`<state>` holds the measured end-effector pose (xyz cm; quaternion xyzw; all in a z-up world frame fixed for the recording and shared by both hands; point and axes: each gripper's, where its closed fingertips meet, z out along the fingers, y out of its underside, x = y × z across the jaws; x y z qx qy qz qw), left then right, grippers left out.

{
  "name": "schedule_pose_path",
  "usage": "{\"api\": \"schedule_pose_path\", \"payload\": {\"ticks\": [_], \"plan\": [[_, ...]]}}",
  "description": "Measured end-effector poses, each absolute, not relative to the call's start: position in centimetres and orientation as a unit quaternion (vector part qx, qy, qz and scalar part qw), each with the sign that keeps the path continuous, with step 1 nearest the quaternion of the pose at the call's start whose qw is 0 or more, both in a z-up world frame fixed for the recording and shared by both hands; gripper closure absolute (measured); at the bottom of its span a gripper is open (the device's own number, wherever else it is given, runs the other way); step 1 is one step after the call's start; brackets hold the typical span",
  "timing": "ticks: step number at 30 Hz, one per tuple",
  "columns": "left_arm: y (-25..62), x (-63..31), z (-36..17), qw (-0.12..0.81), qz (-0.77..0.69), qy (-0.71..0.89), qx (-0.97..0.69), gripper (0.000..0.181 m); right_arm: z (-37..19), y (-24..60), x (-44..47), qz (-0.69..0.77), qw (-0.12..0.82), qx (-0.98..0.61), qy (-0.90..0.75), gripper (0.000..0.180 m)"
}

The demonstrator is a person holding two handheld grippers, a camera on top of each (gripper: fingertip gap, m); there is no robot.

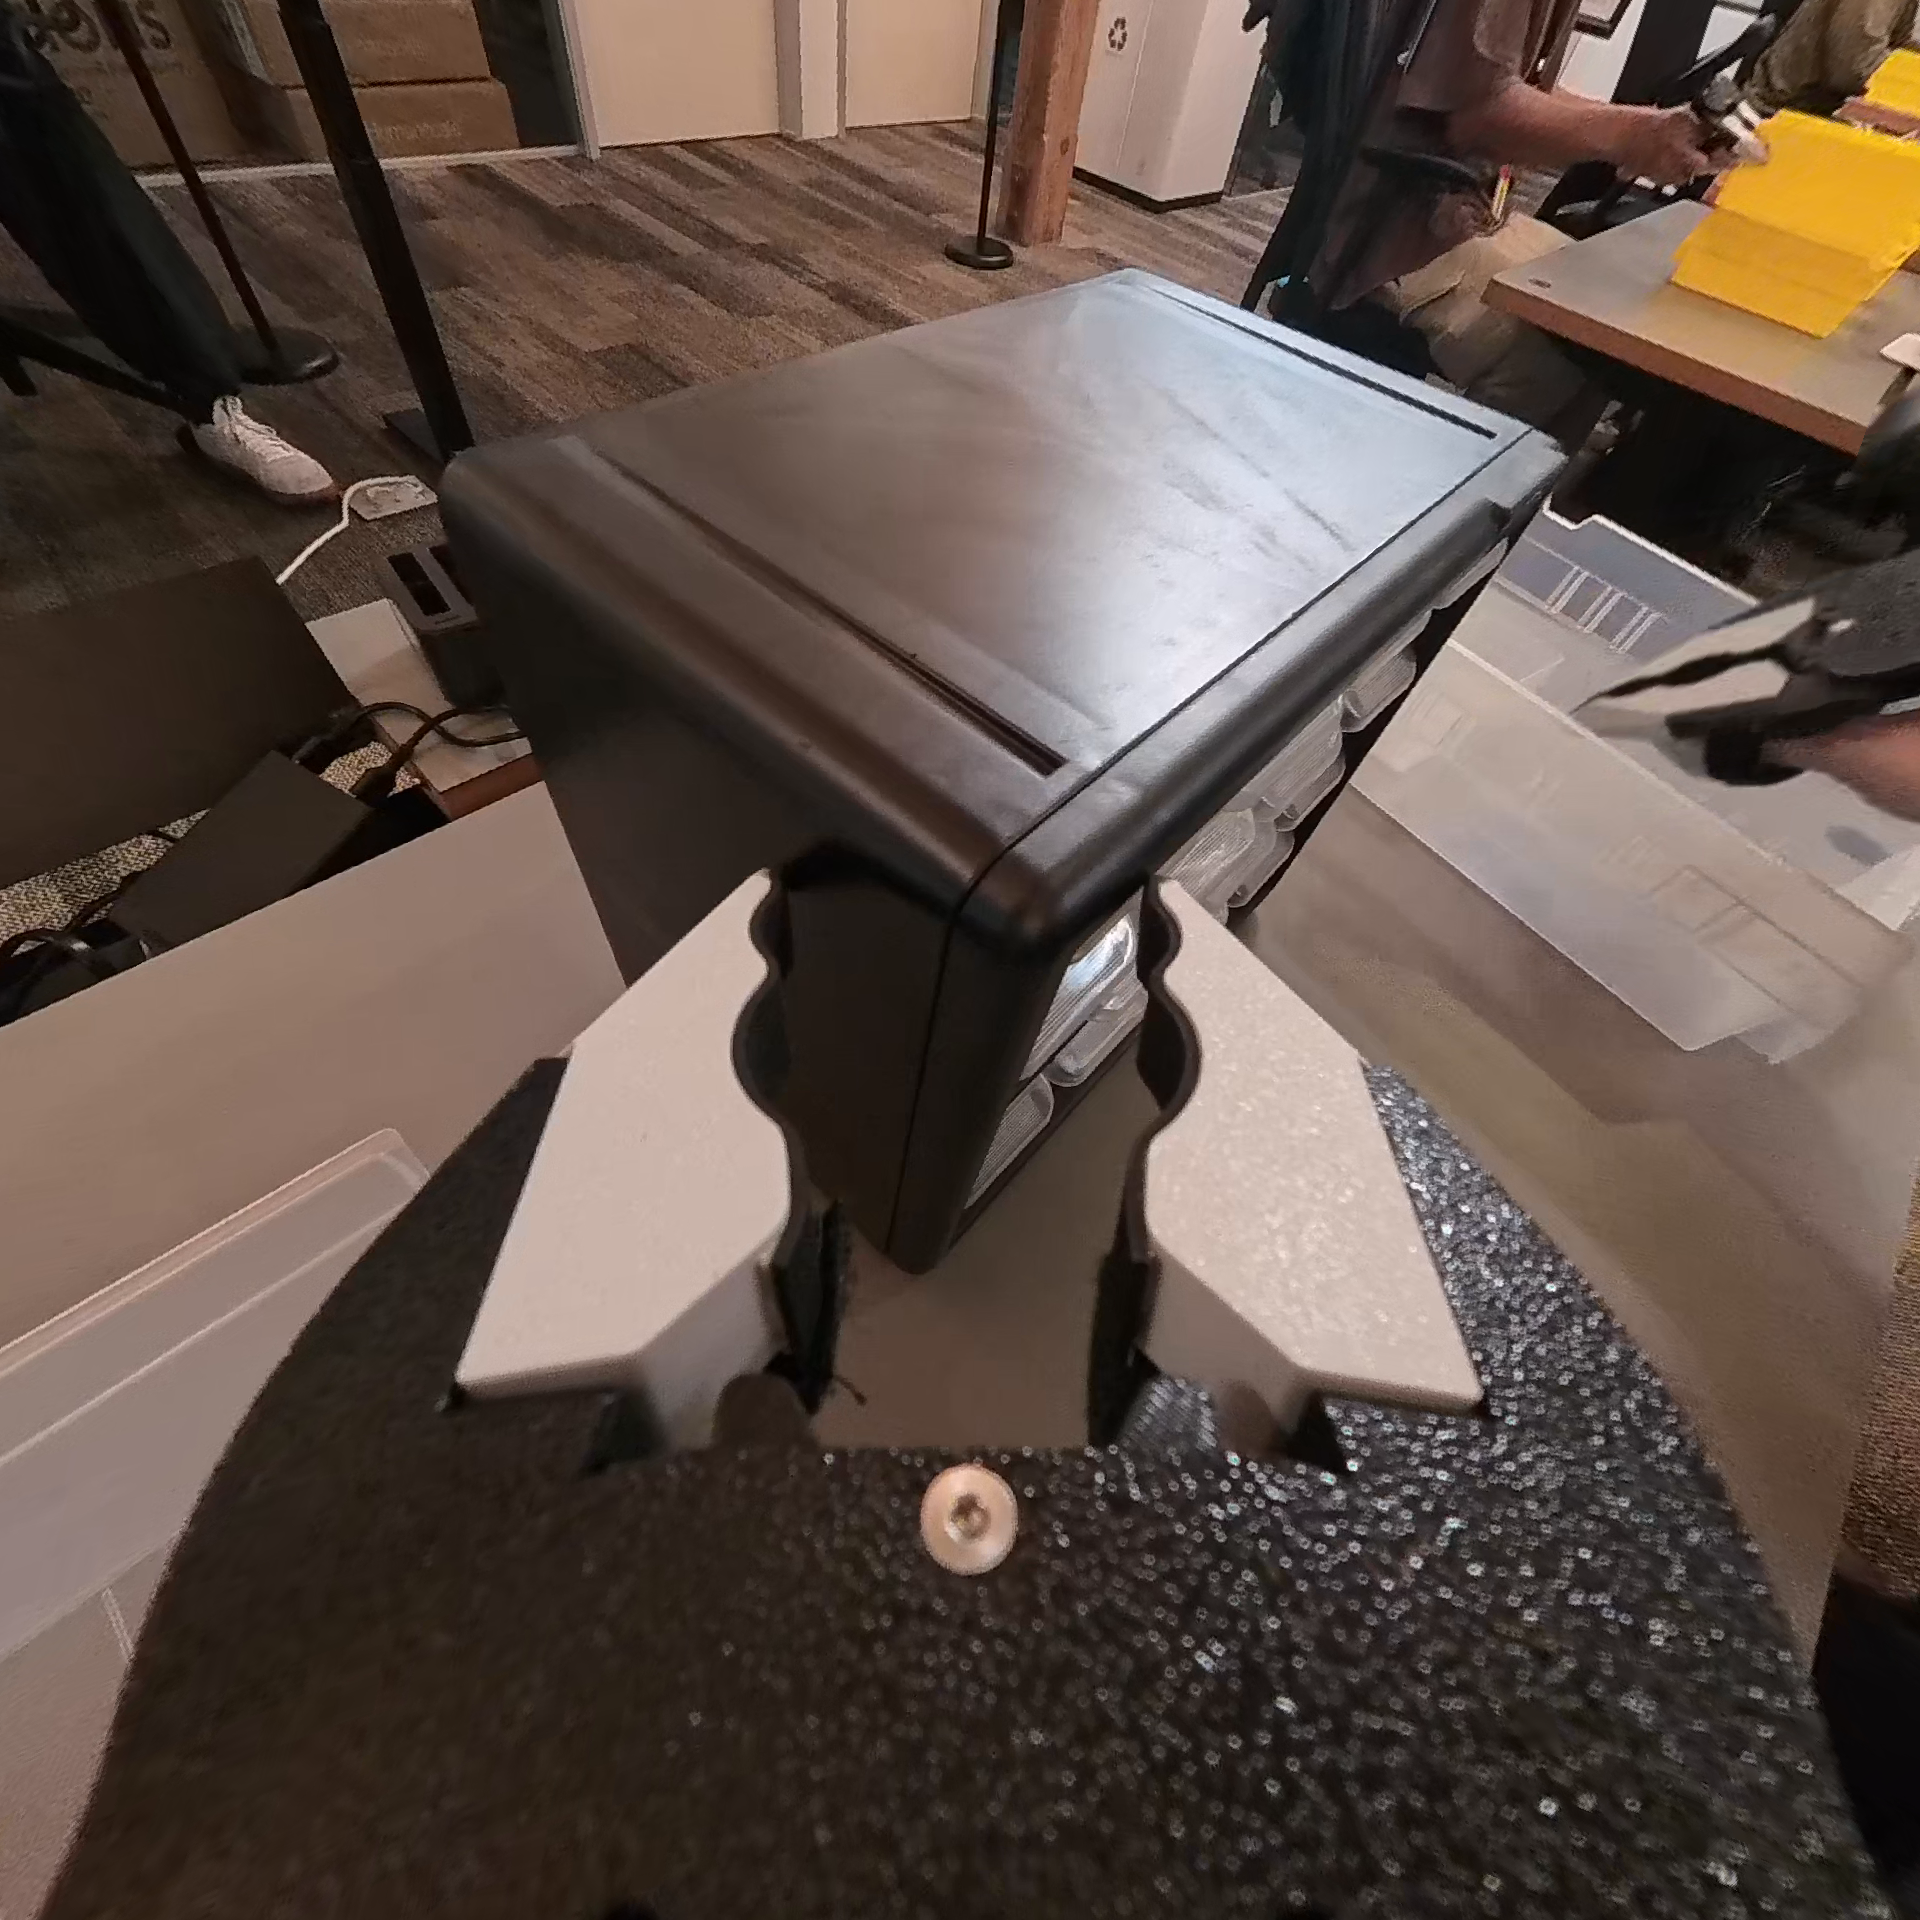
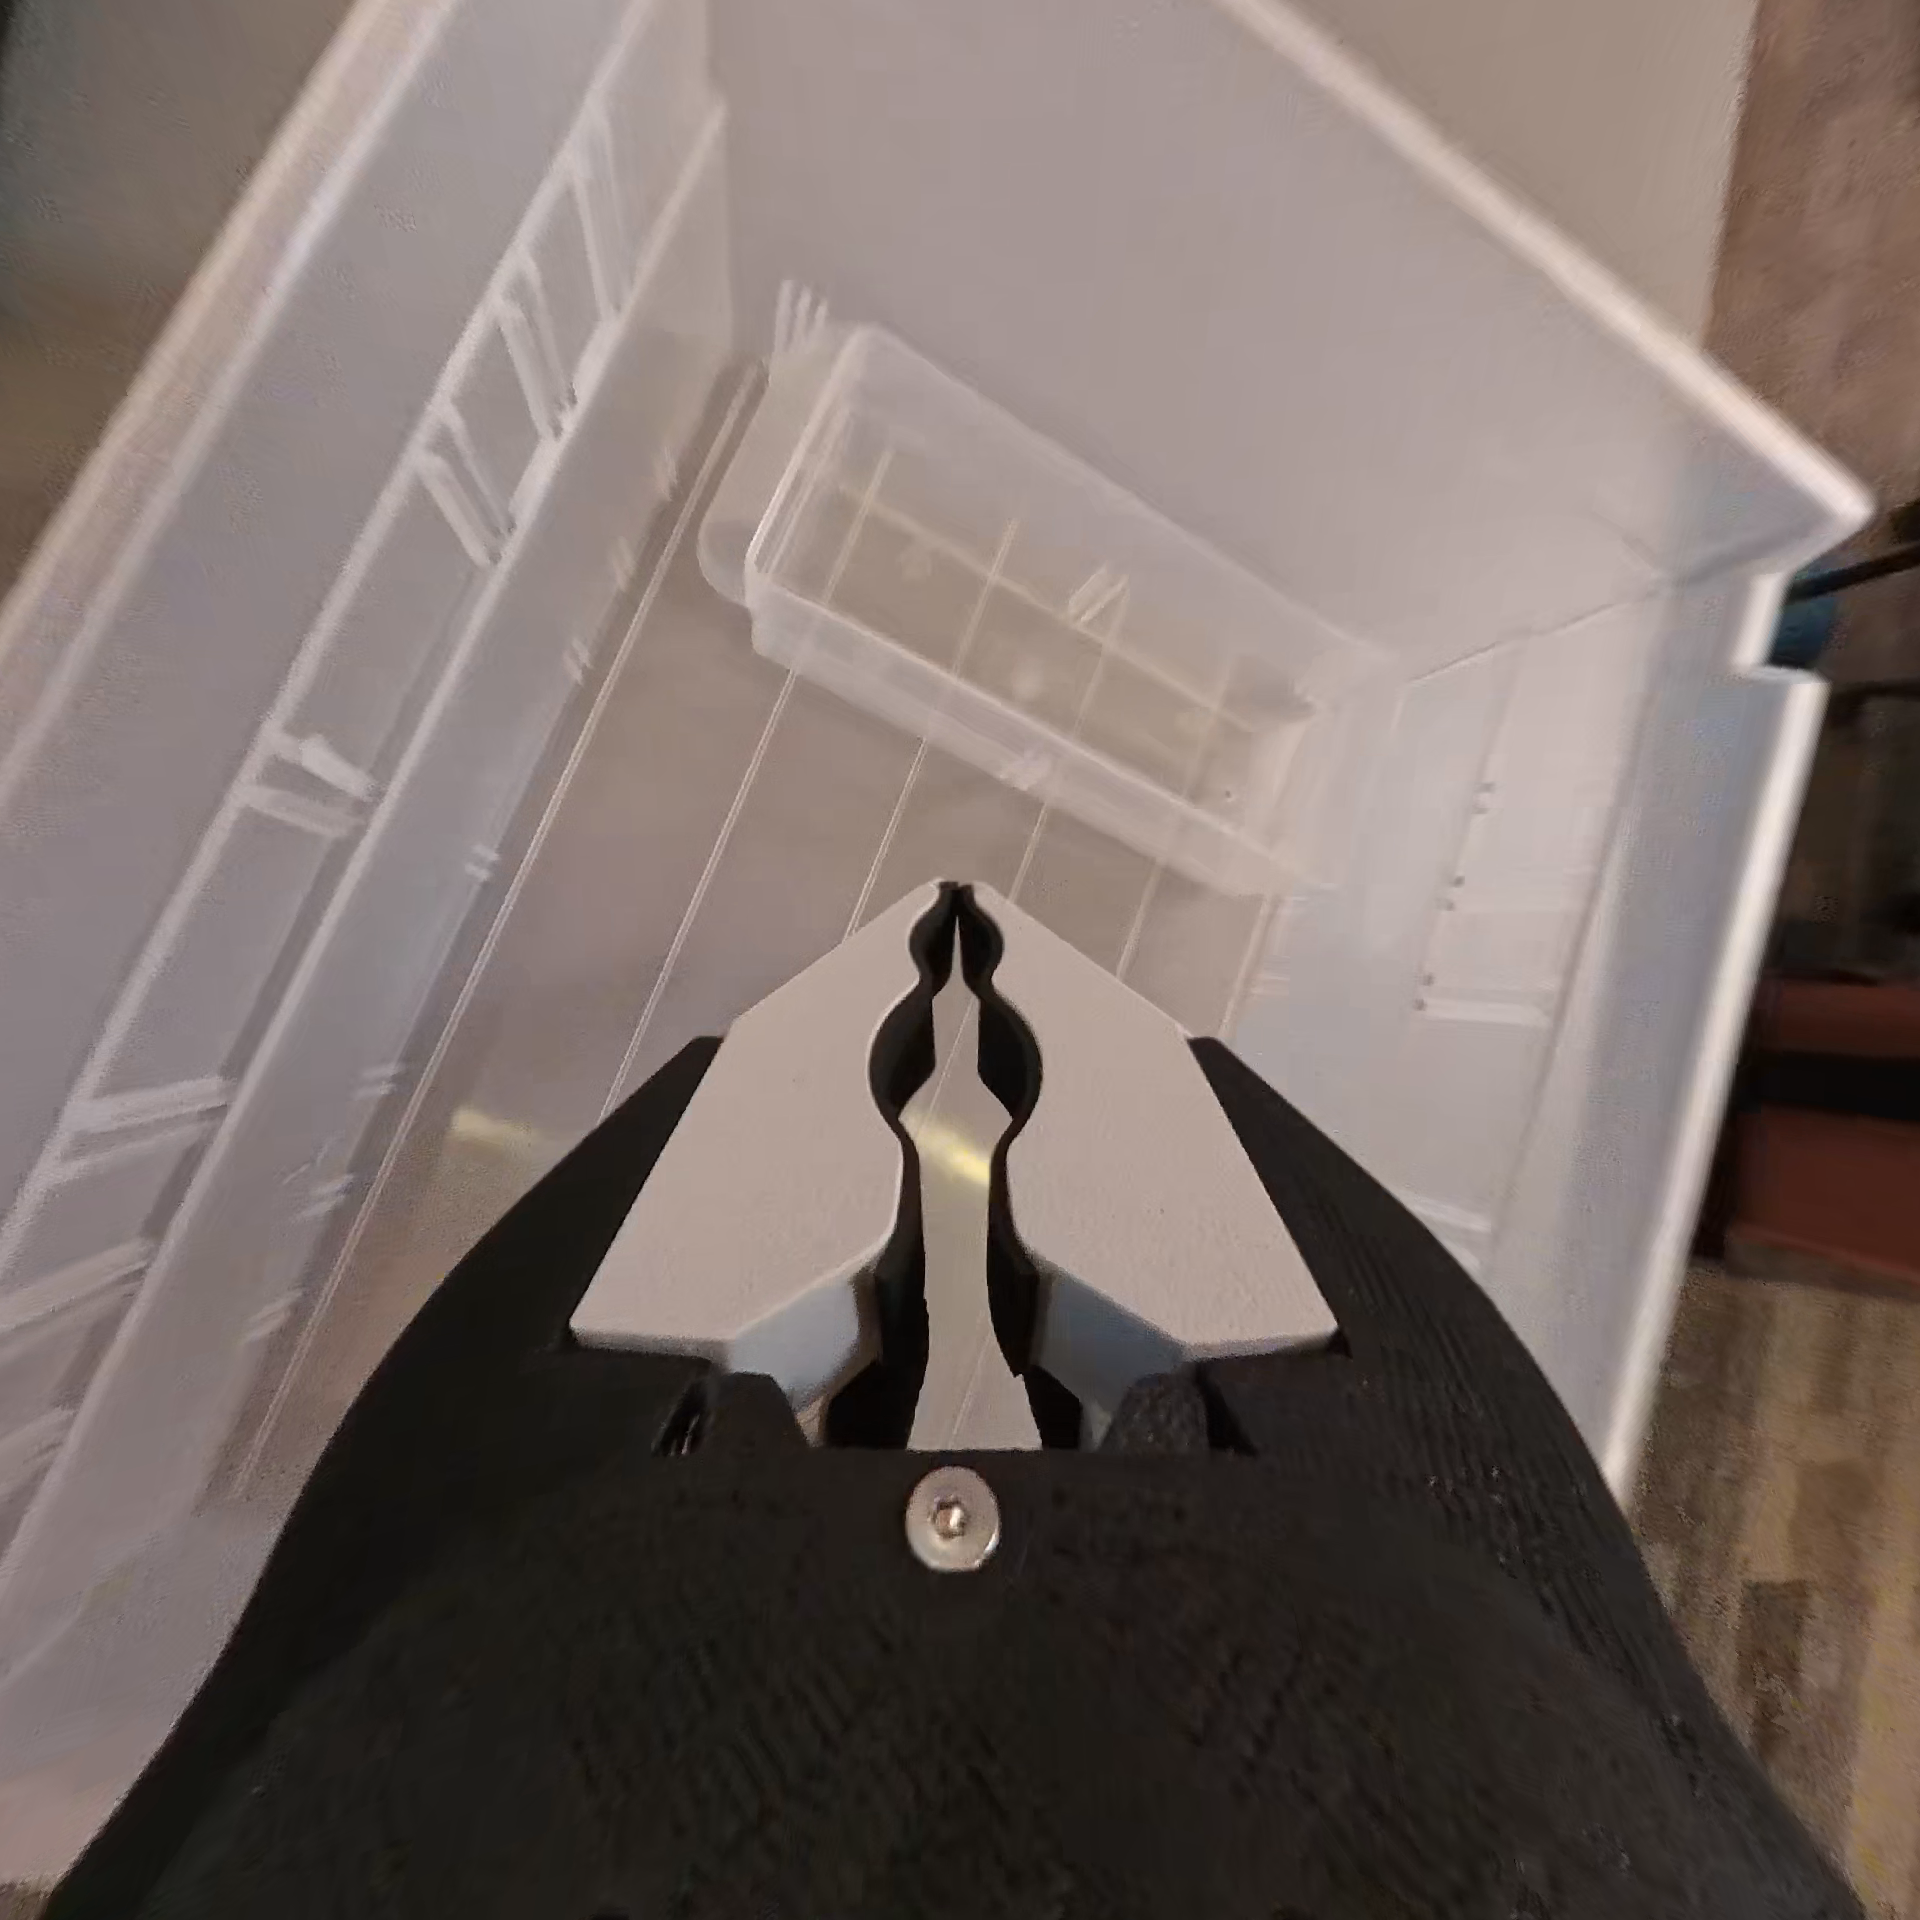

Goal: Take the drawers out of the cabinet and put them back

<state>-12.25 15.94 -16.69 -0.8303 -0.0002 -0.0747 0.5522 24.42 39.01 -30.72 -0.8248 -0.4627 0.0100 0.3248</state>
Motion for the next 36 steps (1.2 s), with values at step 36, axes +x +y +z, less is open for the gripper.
{"api": "schedule_pose_path", "payload": {"ticks": [36], "plan": [[16.0, -12.3, -16.7, 0.551, -0.077, -0.002, -0.831, 0.115, -21.9, 17.9, -1.0, -0.240, 0.680, -0.140, -0.678, 0.137]]}}
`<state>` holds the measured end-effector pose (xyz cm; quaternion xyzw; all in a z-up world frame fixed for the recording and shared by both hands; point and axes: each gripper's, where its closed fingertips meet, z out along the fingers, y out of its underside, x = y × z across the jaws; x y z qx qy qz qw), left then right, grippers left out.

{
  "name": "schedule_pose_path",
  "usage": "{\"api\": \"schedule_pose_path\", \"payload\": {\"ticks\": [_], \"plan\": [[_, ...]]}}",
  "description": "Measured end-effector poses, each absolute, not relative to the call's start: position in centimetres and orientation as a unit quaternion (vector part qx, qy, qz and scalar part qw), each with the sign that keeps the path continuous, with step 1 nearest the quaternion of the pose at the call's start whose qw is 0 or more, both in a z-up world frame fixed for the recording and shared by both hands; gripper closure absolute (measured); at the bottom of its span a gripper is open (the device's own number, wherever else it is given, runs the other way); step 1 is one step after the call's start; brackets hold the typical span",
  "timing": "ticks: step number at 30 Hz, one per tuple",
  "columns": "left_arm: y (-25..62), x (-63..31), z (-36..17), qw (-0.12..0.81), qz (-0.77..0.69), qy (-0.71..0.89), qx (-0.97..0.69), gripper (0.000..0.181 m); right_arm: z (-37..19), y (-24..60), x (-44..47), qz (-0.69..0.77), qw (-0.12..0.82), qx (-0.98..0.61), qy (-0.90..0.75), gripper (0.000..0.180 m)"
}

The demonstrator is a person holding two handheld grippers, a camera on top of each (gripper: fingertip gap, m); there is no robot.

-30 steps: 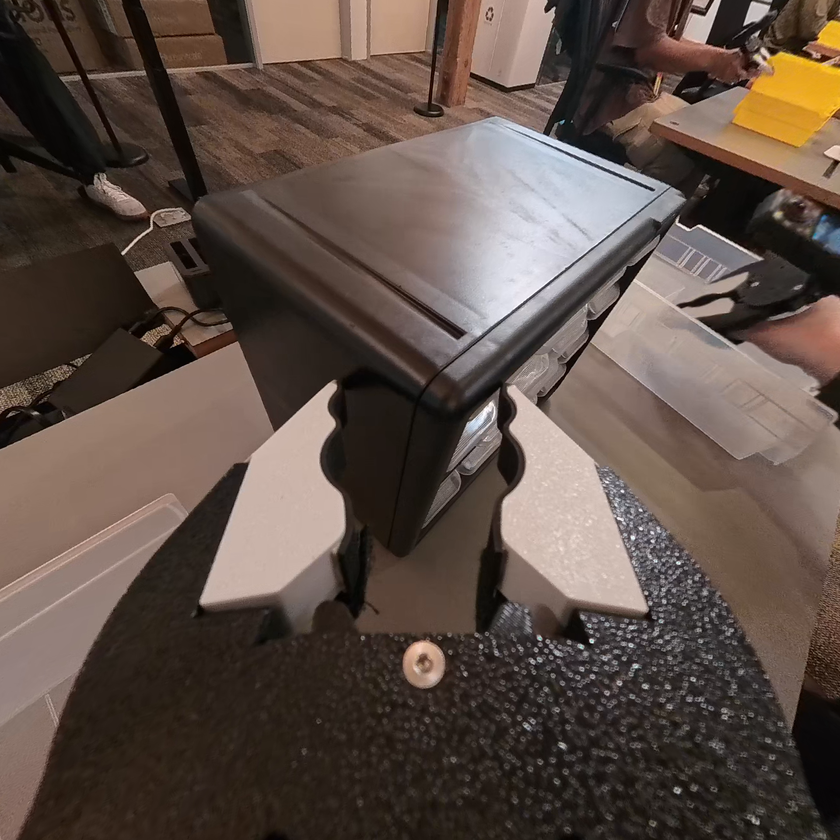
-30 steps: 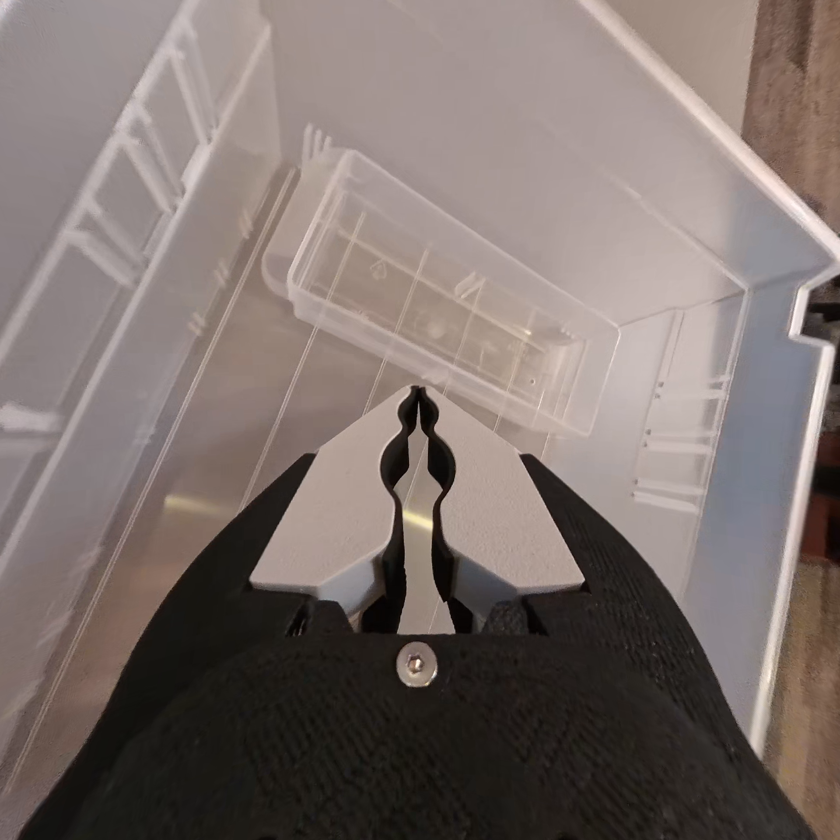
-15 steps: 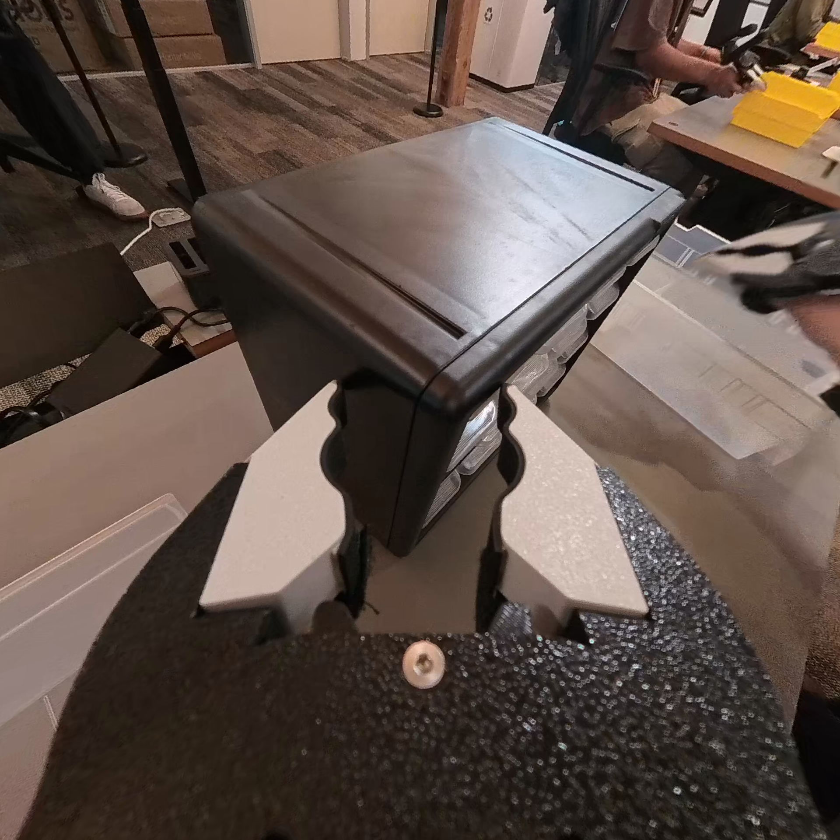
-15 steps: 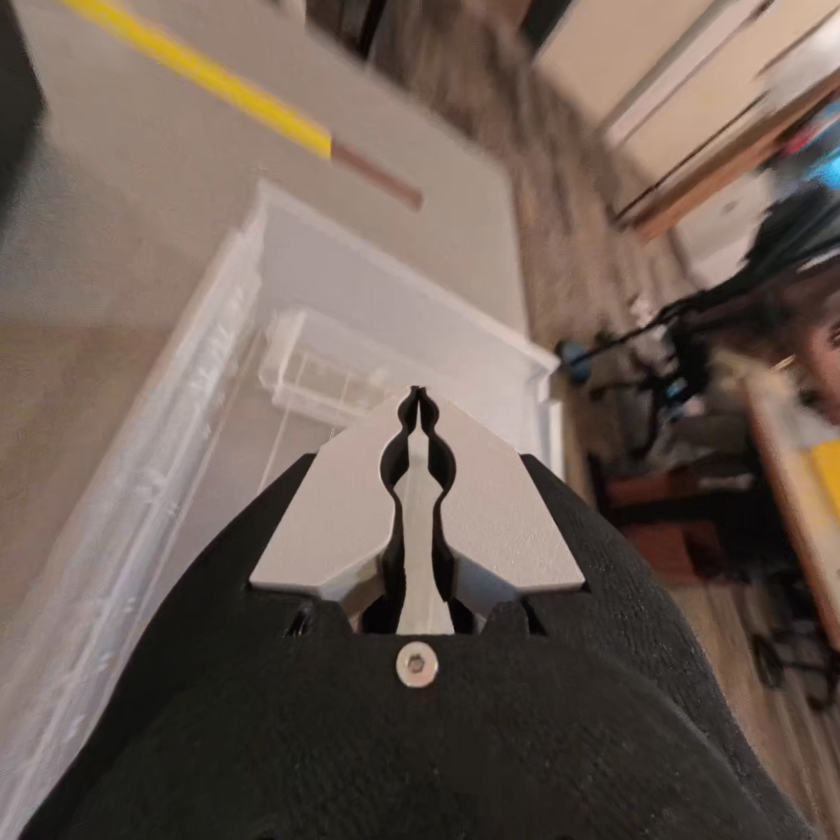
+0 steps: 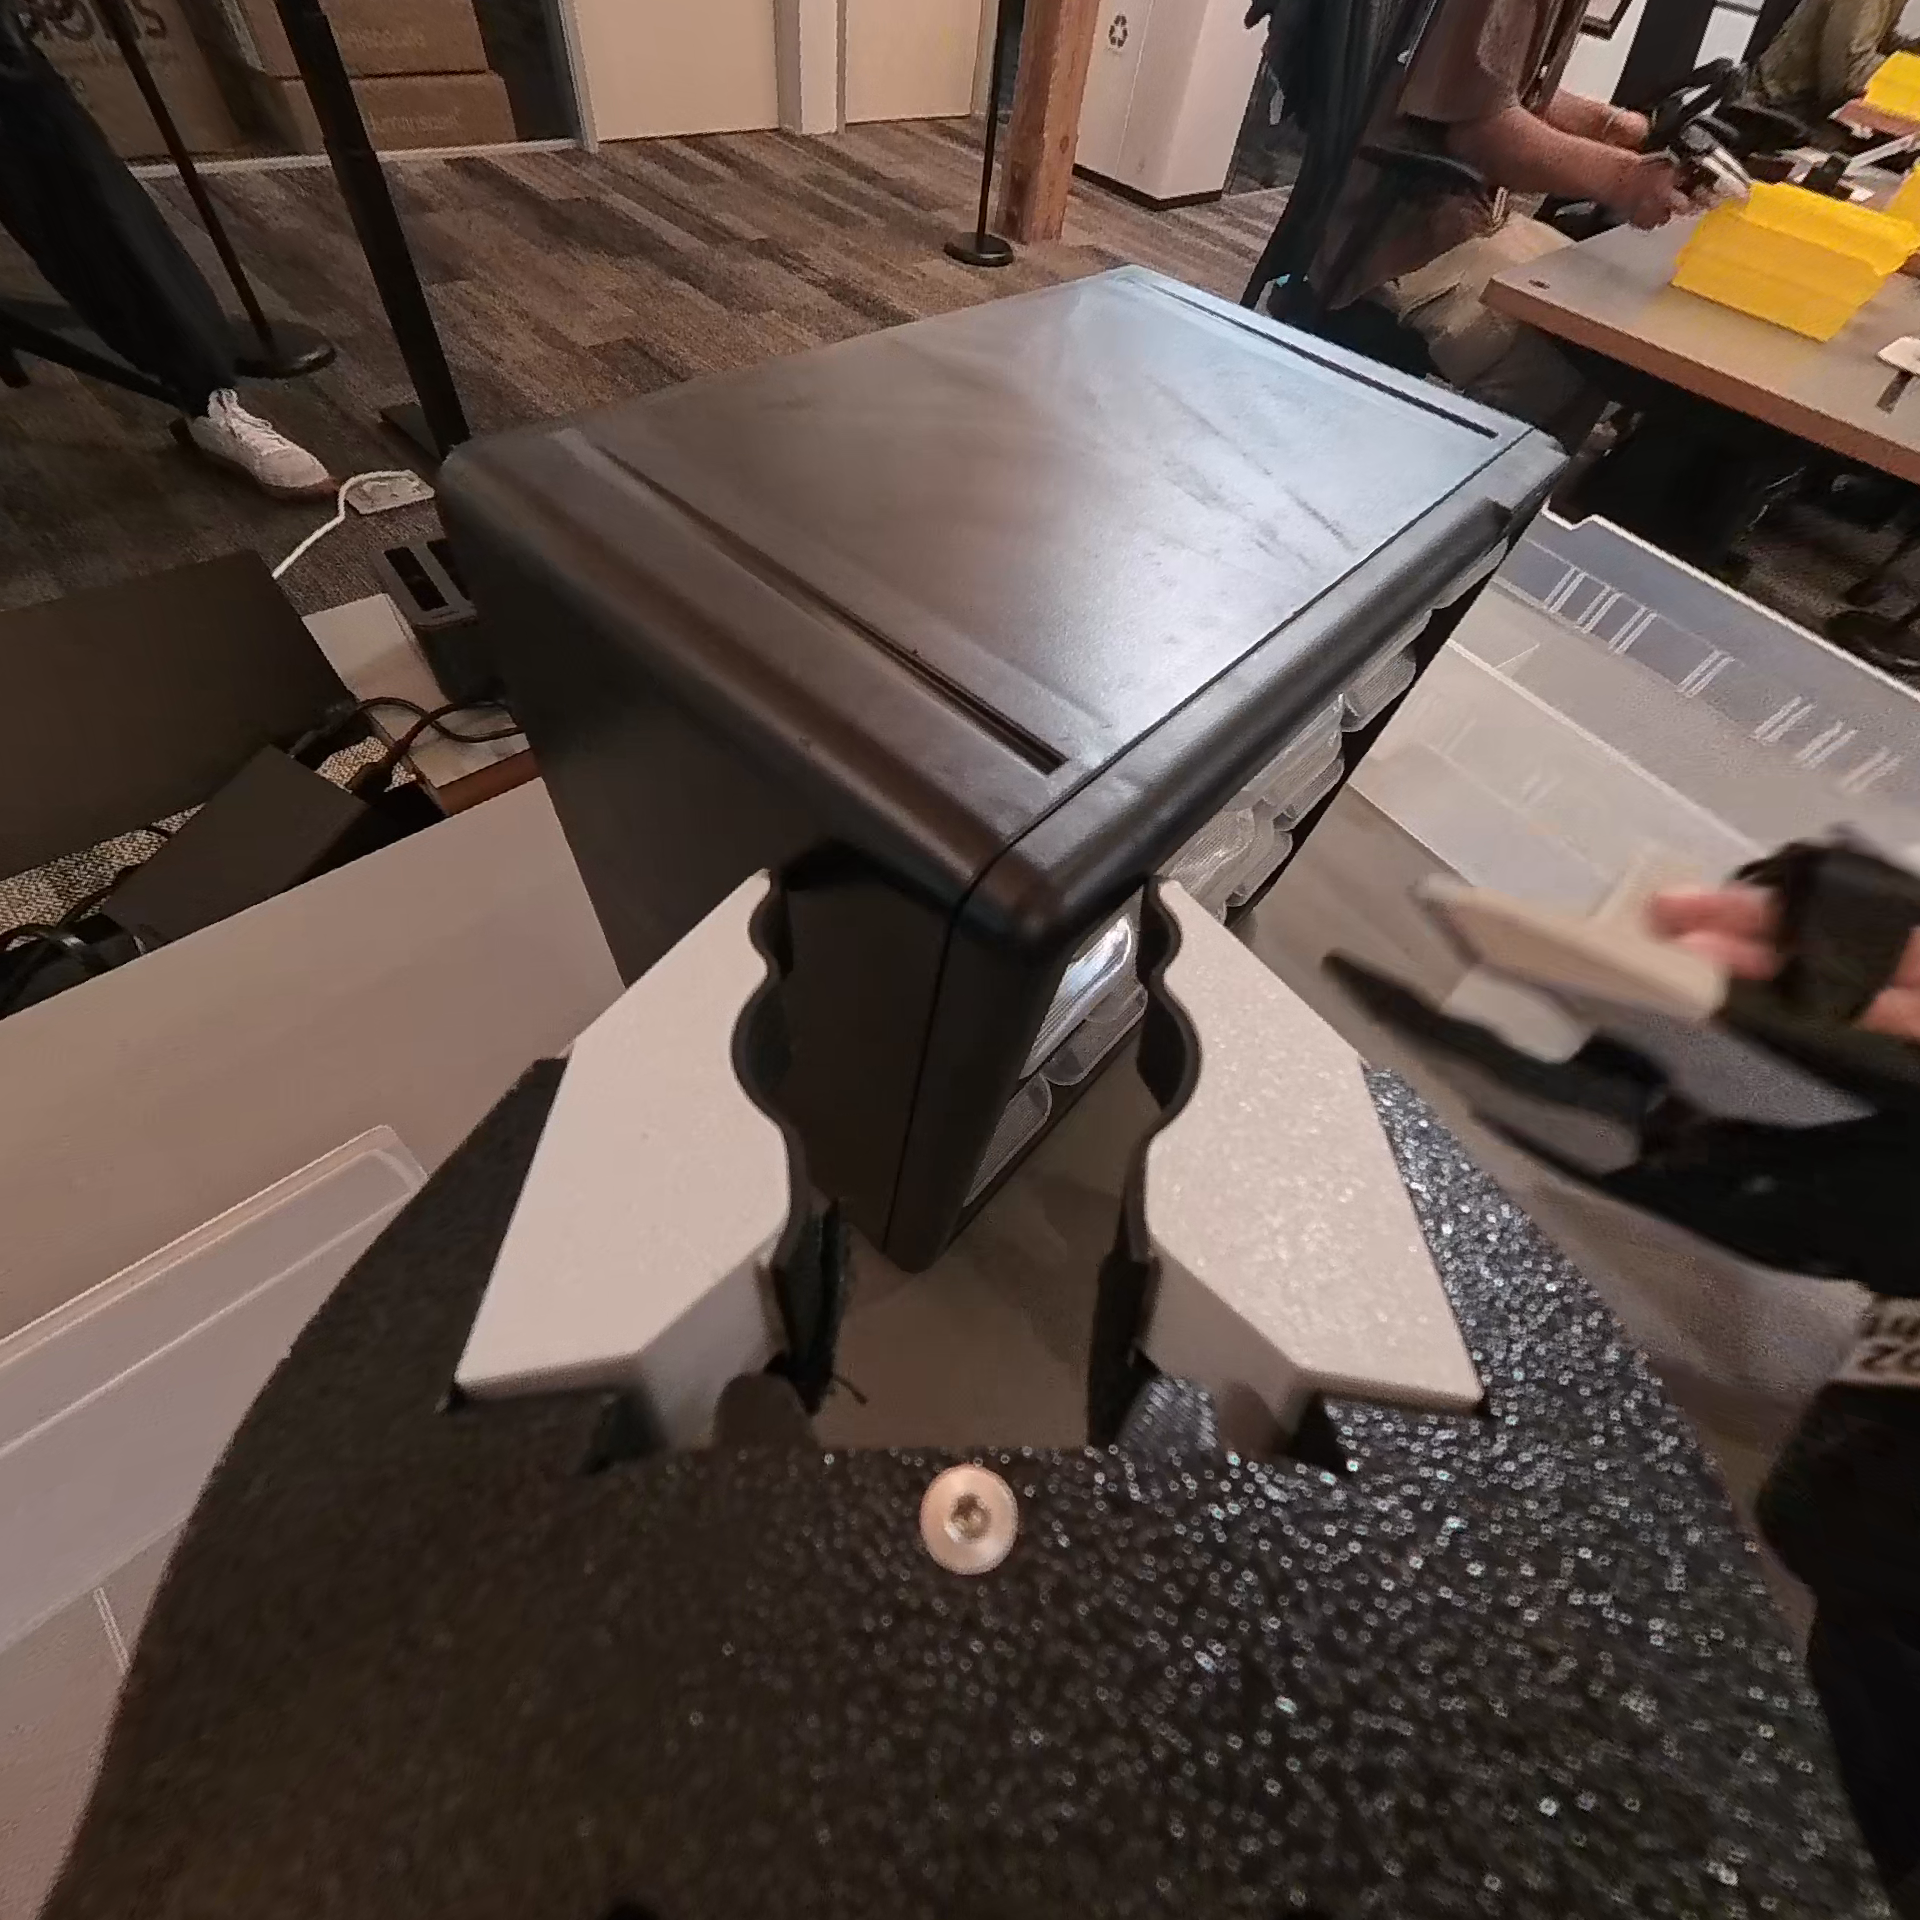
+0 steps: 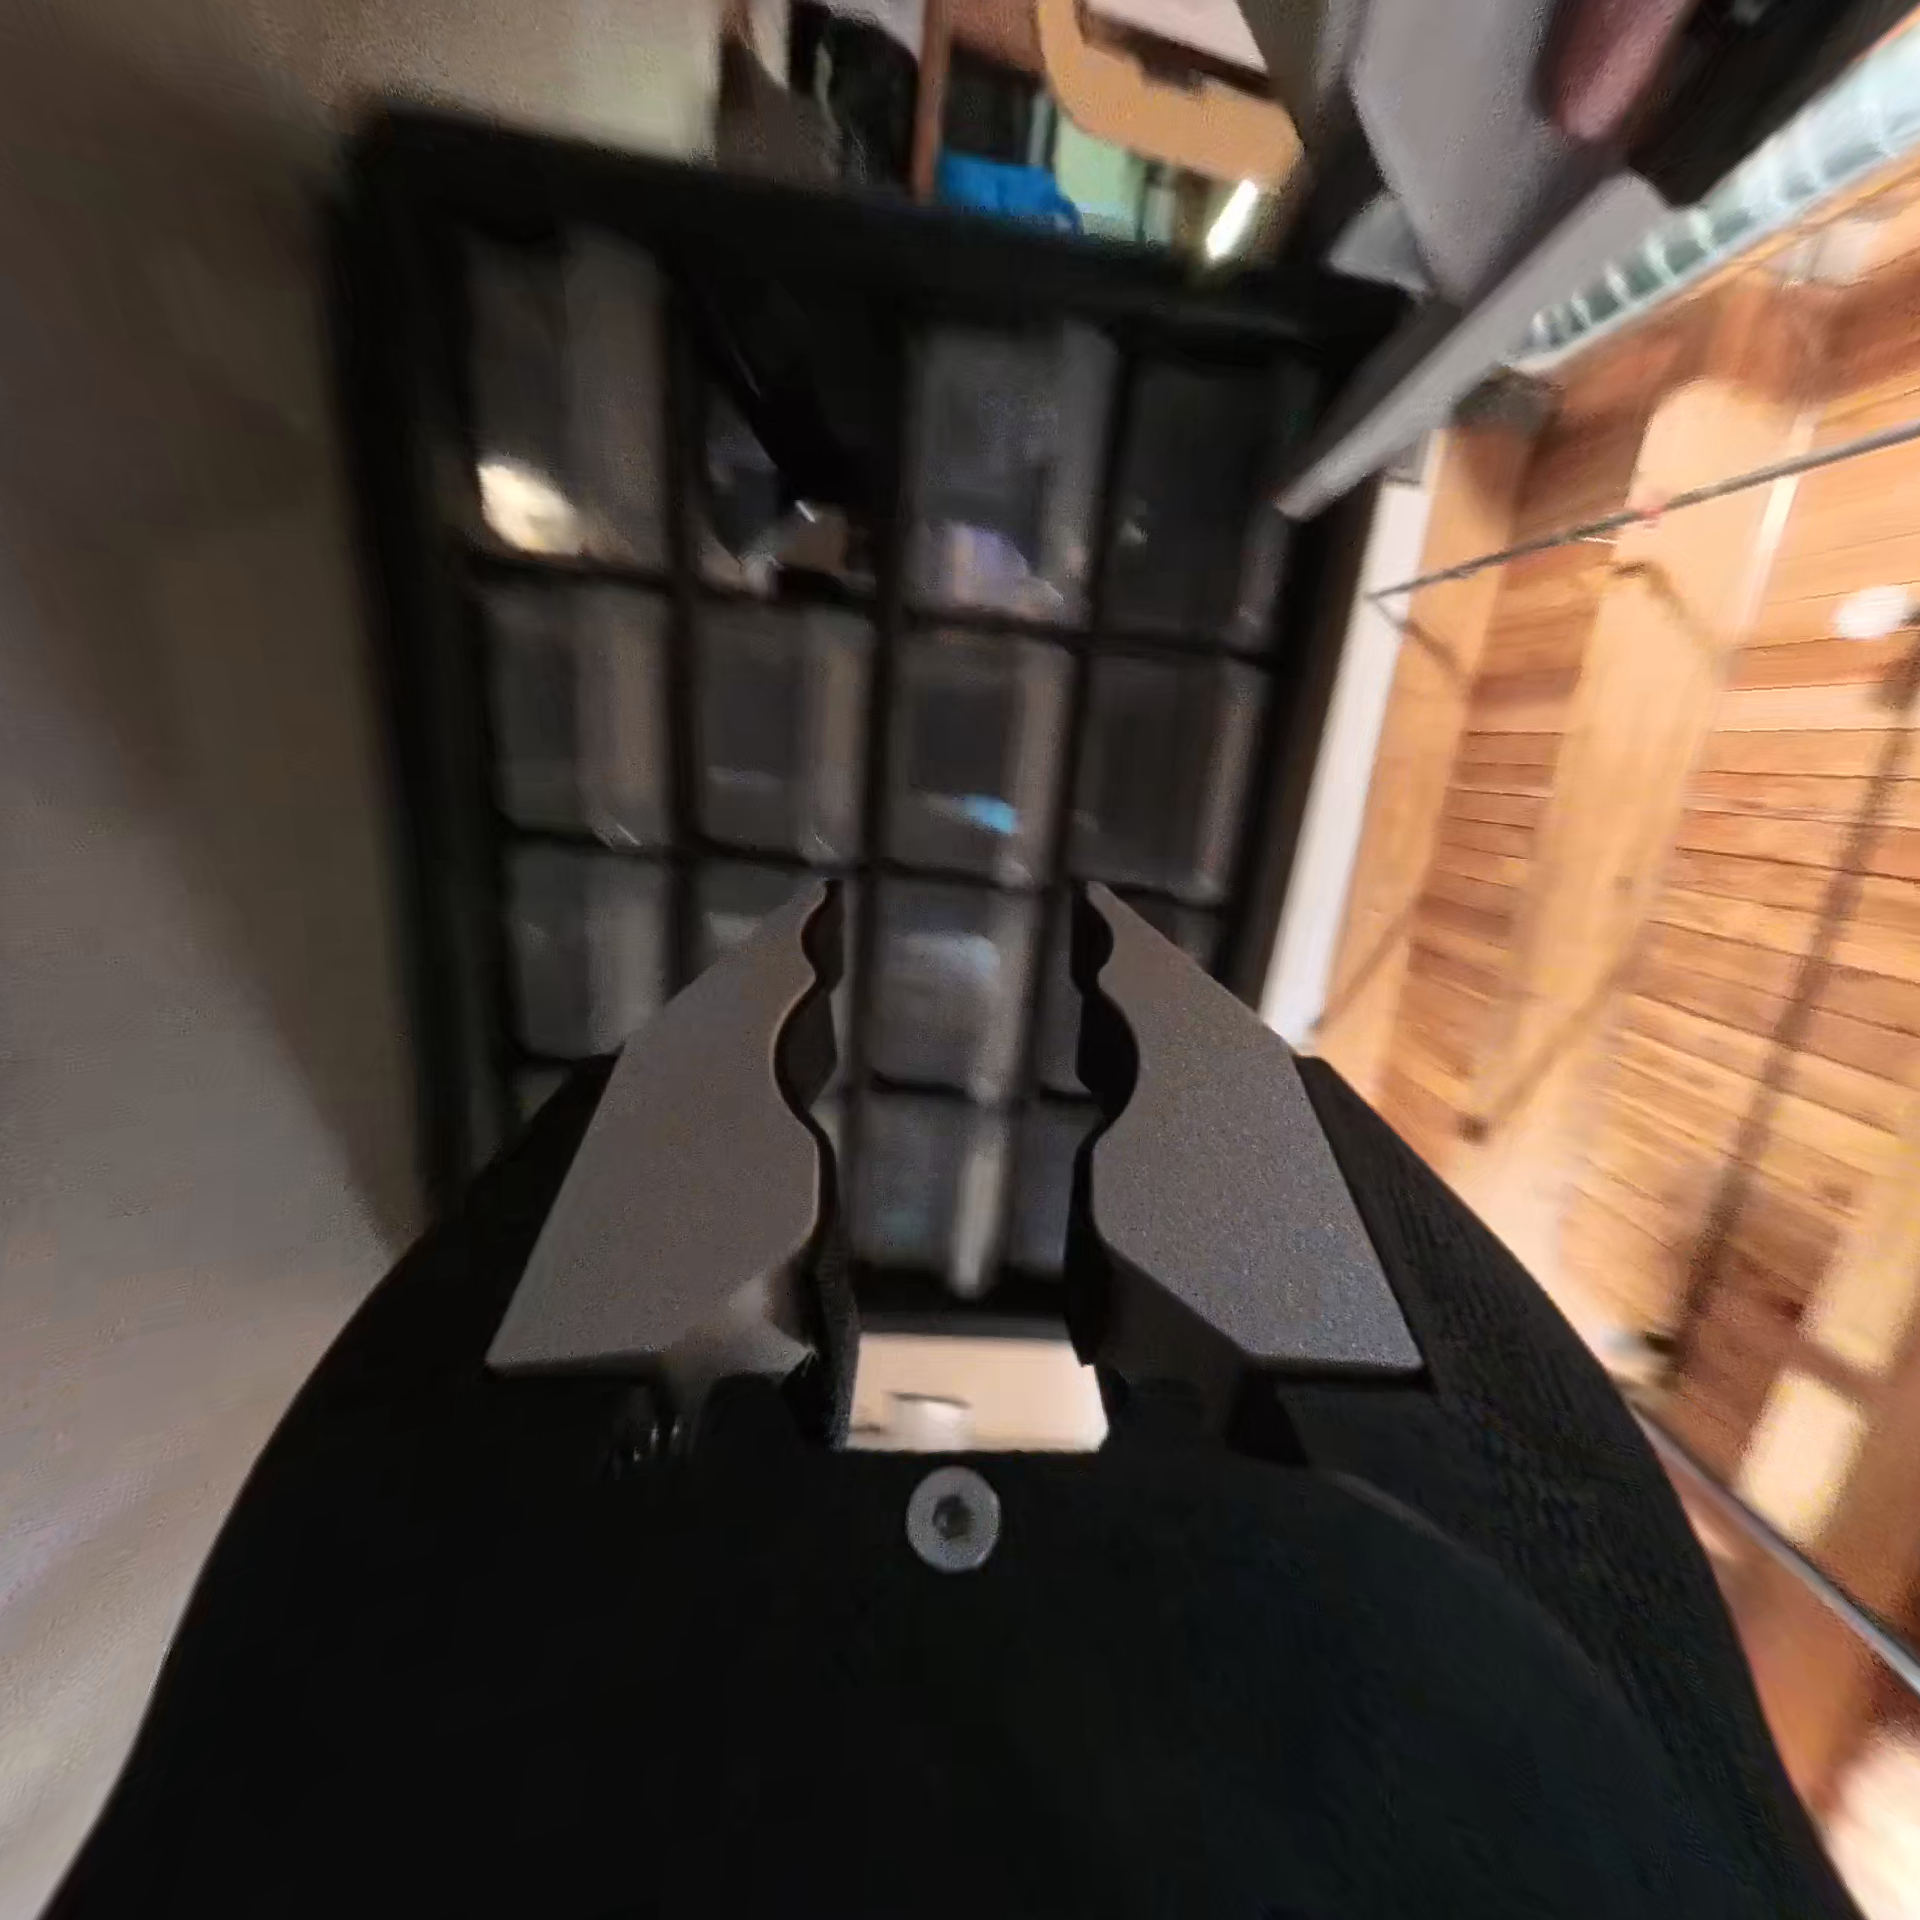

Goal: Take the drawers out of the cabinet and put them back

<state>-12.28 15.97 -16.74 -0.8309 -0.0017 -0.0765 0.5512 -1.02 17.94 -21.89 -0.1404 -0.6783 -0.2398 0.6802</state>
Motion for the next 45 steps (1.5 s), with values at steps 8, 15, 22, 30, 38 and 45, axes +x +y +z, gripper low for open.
{"api": "schedule_pose_path", "payload": {"ticks": [8, 15, 22, 30, 38, 45], "plan": [[16.0, -12.3, -16.7, 0.551, -0.077, -0.001, -0.831, 0.115, -25.9, 19.2, -5.3, -0.224, 0.656, -0.168, -0.701, 0.139], [16.0, -12.3, -16.7, 0.551, -0.077, -0.001, -0.831, 0.115, -25.5, 19.8, -5.7, -0.235, 0.686, -0.158, -0.670, 0.172], [16.0, -12.3, -16.7, 0.552, -0.078, -0.001, -0.830, 0.115, -25.4, 17.3, -3.9, -0.214, 0.689, -0.152, -0.676, 0.174], [16.0, -12.3, -16.7, 0.552, -0.078, -0.001, -0.830, 0.115, -25.4, 14.4, -1.4, -0.204, 0.679, -0.138, -0.691, 0.173], [16.0, -12.3, -16.8, 0.552, -0.079, -0.001, -0.830, 0.115, -25.9, 11.6, -1.2, -0.032, 0.600, -0.165, -0.782, 0.130], [16.0, -12.3, -16.8, 0.552, -0.079, -0.001, -0.830, 0.115, -25.0, 12.1, -1.5, 0.152, 0.364, -0.327, -0.859, 0.132]]}}
